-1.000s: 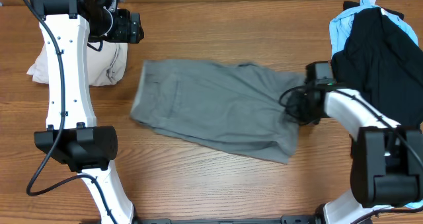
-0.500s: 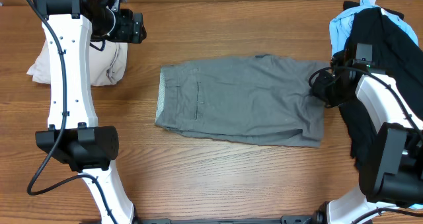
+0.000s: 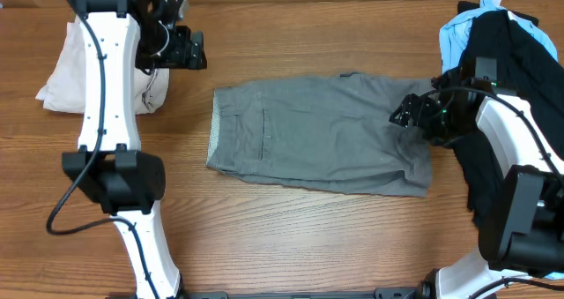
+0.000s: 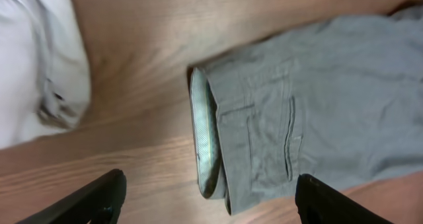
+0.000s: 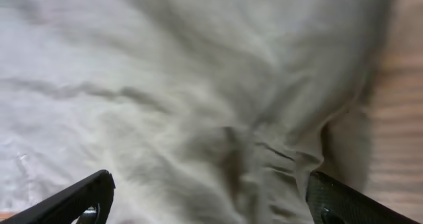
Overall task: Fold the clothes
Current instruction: 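Reach the left gripper to the shorts' left edge and grasp it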
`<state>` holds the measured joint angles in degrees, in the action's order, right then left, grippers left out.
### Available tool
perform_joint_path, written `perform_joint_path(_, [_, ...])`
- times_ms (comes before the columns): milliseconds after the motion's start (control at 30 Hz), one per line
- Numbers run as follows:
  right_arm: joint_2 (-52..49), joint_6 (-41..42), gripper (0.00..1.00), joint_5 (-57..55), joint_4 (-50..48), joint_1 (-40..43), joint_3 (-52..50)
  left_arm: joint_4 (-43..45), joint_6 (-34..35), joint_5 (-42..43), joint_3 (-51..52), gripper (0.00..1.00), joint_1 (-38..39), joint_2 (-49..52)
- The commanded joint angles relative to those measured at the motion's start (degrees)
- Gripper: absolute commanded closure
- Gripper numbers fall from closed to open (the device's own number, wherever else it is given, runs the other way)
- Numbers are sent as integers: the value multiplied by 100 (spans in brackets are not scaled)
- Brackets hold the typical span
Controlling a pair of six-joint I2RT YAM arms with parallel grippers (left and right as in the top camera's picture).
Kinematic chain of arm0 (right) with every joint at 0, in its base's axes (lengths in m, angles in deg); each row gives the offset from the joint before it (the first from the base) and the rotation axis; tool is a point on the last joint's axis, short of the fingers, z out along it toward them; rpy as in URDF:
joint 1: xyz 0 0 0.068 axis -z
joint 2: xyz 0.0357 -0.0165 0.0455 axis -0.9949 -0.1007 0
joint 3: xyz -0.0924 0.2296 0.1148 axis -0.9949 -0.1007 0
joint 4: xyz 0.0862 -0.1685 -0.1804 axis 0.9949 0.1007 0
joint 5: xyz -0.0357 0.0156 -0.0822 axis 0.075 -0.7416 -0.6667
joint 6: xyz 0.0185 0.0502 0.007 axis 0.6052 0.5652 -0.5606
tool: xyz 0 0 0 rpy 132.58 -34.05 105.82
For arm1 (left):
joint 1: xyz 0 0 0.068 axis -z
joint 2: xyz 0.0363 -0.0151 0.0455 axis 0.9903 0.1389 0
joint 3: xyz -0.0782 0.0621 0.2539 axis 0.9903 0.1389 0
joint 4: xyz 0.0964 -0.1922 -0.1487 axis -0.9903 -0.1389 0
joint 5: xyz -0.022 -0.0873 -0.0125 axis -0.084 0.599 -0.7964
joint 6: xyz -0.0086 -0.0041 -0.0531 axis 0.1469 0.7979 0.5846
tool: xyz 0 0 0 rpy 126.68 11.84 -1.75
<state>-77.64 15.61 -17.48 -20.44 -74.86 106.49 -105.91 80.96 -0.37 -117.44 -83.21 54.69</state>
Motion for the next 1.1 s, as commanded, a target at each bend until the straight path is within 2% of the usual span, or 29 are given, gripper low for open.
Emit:
perform_joint_path(0, [85, -289, 4, 293, -22, -186, 175, -205, -404, 210, 81, 16, 15, 420])
perform_joint_path(133, [81, -286, 5, 254, -98, -334, 87, -273, -691, 234, 81, 16, 4, 811])
perform_joint_path(300, [94, -114, 10, -284, -90, -352, 33, -297, -1054, 719, 81, 16, 7, 1228])
perform_joint_path(667, [129, -179, 7, -431, 1036, 271, 1322, -297, -1261, 765, 81, 16, -28, 1370])
perform_joint_path(900, [66, -181, 10, -203, 785, -50, 1036, -122, -1423, 841, 83, 9, -39, 1390])
perform_joint_path(1067, [48, -177, 10, -247, 391, -234, 557, -101, -2175, 1355, 120, 7, -22, 1436])
